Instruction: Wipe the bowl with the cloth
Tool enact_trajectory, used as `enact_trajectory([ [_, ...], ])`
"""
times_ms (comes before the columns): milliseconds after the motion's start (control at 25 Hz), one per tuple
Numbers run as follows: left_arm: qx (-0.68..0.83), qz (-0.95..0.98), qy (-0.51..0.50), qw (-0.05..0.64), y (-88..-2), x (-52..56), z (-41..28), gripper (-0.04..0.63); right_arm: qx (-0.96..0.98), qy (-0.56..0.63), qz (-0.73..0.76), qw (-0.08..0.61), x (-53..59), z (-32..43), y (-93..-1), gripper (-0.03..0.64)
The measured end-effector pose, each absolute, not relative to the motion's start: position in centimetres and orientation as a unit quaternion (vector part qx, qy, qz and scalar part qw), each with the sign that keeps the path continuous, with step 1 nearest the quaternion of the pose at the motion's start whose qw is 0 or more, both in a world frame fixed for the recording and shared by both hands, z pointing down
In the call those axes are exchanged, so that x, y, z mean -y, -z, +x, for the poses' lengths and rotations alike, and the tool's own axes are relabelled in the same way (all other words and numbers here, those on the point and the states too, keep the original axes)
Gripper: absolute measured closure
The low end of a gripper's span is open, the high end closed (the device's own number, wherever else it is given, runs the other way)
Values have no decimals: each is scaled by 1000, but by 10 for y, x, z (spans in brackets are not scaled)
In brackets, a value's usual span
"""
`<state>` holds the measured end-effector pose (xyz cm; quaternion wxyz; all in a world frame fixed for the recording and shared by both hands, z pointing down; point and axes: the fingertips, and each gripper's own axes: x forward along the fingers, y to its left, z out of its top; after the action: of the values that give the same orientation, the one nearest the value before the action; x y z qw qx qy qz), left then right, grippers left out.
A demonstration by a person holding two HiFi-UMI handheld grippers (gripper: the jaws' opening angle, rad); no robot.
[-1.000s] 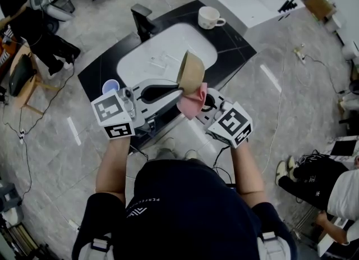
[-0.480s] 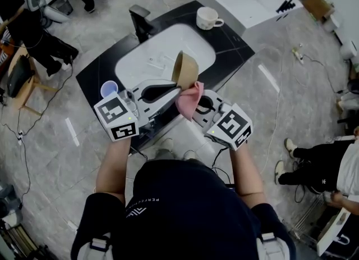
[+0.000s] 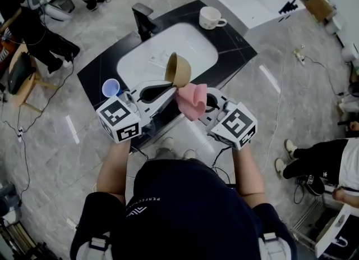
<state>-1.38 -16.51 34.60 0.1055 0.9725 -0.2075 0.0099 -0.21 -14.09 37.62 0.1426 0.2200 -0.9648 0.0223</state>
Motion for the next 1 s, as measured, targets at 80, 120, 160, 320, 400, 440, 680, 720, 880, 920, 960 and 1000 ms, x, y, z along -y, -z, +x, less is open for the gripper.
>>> enact_trajectory([
  [80, 220, 970, -10, 107, -348, 168, -19, 580, 964, -20, 227, 140, 145, 2, -372, 568],
  [120, 226, 968, -7, 109, -349, 169, -21, 580, 963, -19, 230, 138, 147, 3, -370, 568],
  [160, 233, 966, -3, 112, -350, 170, -23, 580, 963, -18, 233, 137, 148, 4, -369, 568],
  [320, 250, 960, -4, 125, -358, 168, -27, 580, 962, -15, 235, 138, 148, 2, -368, 569],
  [400, 252, 960, -12, 125, -362, 166, -25, 580, 962, -11, 233, 143, 148, 0, -369, 568],
  [440, 252, 960, -19, 123, -364, 165, -24, 580, 962, -9, 233, 146, 148, -1, -369, 569],
  [680, 232, 965, -60, 108, -375, 153, -13, 580, 958, 4, 240, 155, 152, -4, -371, 568],
  [720, 230, 965, -65, 107, -376, 152, -13, 580, 957, 8, 244, 159, 153, -3, -372, 568],
  [880, 209, 969, -82, 105, -380, 145, -15, 580, 950, 21, 262, 169, 158, 3, -372, 569],
  [920, 203, 970, -86, 103, -381, 143, -16, 580, 948, 24, 266, 172, 159, 5, -372, 568],
  [960, 196, 971, -89, 102, -381, 141, -16, 580, 946, 29, 270, 177, 161, 7, -373, 569],
  [1000, 188, 973, -91, 101, -381, 139, -17, 580, 944, 33, 275, 182, 162, 9, -373, 568],
])
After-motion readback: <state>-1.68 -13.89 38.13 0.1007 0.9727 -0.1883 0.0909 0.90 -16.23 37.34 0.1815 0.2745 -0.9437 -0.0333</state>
